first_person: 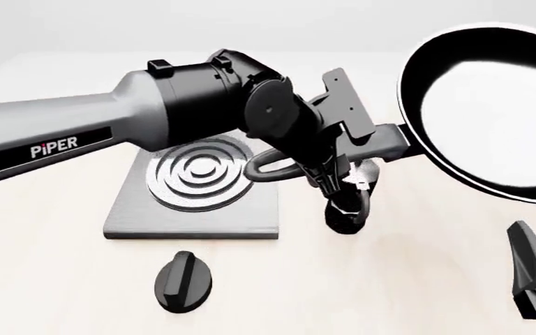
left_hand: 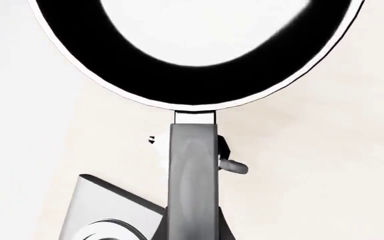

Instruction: Put the frying pan on the stove.

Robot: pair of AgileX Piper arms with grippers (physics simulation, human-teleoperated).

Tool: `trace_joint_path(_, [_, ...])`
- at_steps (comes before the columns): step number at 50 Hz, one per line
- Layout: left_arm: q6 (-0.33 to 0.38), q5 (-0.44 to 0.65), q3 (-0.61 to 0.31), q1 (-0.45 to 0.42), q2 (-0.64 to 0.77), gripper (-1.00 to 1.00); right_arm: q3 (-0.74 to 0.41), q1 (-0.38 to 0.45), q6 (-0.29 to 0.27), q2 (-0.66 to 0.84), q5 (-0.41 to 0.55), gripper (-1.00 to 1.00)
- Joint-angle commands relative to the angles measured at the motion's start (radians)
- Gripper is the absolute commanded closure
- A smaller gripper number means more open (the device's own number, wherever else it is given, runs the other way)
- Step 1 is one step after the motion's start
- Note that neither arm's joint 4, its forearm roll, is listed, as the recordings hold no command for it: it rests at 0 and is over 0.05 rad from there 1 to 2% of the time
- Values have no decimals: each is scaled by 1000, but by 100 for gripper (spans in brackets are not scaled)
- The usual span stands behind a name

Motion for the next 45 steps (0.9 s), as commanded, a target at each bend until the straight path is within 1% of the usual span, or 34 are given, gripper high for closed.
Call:
trace_joint_path(1, [27, -14, -37, 19, -50, 100, 1, 0, 0, -1, 0, -100])
trace_joint_path(2, [55, -31, -29, 38, -59, 100, 1, 0, 1, -1, 0, -100])
trace_joint_path(3, [44, -20, -37, 30, -56, 100, 1, 0, 0, -1, 0, -100])
trace_joint_path(6, [49, -18, -42, 36, -60, 100, 1, 0, 0, -1, 0, -100])
trace_joint_path(7, [54, -33, -36, 37, -73, 100, 1, 0, 0, -1, 0, -100])
trace_joint_path(8, [41, -26, -46, 36, -76, 100, 1, 0, 0, -1, 0, -100])
trace_joint_path(10, [42, -22, -48, 36, -76, 100, 1, 0, 0, -1, 0, -100])
trace_joint_path(11, [56, -24, -43, 47, -75, 100, 1, 0, 1, -1, 0, -100])
trace_joint_path(15, [56, -31, -41, 59, -90, 100, 1, 0, 0, -1, 0, -100])
trace_joint_path(16, [66, -33, -41, 78, -89, 100, 1, 0, 0, -1, 0, -100])
trace_joint_path(17, [54, -34, -38, 58, -99, 100, 1, 0, 1, -1, 0, -100])
trace_joint_path(19, [62, -36, -35, 74, -99, 100, 1, 0, 1, -1, 0, -100])
trace_joint_path(20, [51, -33, -39, 71, -100, 100, 1, 0, 0, -1, 0, -100])
trace_joint_path(23, [57, -36, -33, 89, -100, 100, 1, 0, 0, -1, 0, -100])
trace_joint_path(25, [45, -36, -29, 86, -107, 100, 1, 0, 0, -1, 0, -100])
trace_joint_path(27, [49, -37, -28, 113, -103, 100, 1, 0, 0, -1, 0, -100])
trace_joint_path(28, [25, -36, -29, 95, -112, 100, 1, 0, 0, -1, 0, -100])
trace_joint_path(29, [23, -33, -30, 101, -112, 100, 1, 0, 1, -1, 0, -100])
trace_joint_path(33, [22, -34, -19, 108, -118, 100, 1, 0, 0, -1, 0, -100])
trace_joint_path(34, [34, -37, -11, 124, -120, 100, 1, 0, 0, -1, 0, -100])
trace_joint_path(36, [16, -33, -12, 116, -127, 100, 1, 0, 1, -1, 0, -100])
trace_joint_path(37, [27, -37, -4, 133, -130, 100, 1, 0, 0, -1, 0, -100])
trace_joint_path(39, [2, -27, -10, 131, -127, 100, 1, 0, 0, -1, 0, -100])
trace_joint_path(41, [4, -30, -2, 139, -127, 100, 1, 0, 0, -1, 0, -100])
trace_joint_path(43, [-29, -23, 1, 138, -131, 100, 1, 0, 0, -1, 0, -100])
trace_joint_path(44, [-29, -23, 2, 138, -132, 100, 1, 0, 0, -1, 0, -100])
trace_joint_path(45, [-12, -27, 7, 172, -132, 100, 1, 0, 0, -1, 0, -100])
